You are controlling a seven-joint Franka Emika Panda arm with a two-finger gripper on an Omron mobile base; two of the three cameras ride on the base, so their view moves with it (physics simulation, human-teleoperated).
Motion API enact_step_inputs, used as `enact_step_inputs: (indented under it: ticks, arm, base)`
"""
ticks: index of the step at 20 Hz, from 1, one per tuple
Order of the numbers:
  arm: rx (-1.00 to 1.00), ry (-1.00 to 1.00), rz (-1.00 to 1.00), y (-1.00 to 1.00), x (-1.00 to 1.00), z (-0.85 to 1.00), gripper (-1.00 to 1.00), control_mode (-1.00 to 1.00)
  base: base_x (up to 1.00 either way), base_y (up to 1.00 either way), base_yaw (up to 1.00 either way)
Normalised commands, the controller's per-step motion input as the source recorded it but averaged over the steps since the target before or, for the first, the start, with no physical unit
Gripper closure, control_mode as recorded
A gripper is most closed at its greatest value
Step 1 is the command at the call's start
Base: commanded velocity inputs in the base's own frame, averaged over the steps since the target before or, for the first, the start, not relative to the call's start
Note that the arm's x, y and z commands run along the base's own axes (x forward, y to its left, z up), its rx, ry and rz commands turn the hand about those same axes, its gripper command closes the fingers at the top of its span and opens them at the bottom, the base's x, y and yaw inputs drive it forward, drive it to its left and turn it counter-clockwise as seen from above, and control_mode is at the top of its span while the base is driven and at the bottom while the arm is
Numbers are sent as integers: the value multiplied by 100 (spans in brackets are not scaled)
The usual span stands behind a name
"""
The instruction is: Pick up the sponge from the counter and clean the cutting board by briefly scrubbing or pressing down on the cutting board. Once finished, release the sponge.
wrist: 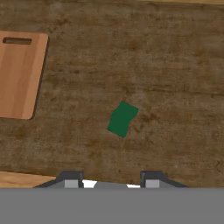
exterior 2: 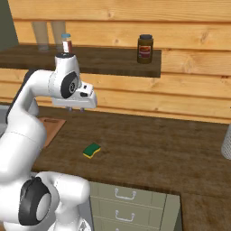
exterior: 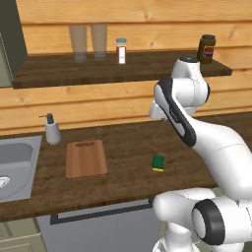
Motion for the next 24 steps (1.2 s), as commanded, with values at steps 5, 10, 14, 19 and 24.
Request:
enact_step_inputs:
  ticks: [5,10,14,19,24]
  arm:
    - [0,0,0,-2,-28,-9,-100,-100]
    - [0,0,-4,-6,-64,-34,-100,-100]
    - [0,9,-10,-9,-6,-45,-100,-100]
    - [5,6,-12,-8,28,-40,-100,-100]
    - [2,3,-15,0,31,-39,-100,-100]
  base:
    - [0,0,0]
    - [0,0,0]
    - [0,0,0]
    - [0,0,0]
    - [0,0,0]
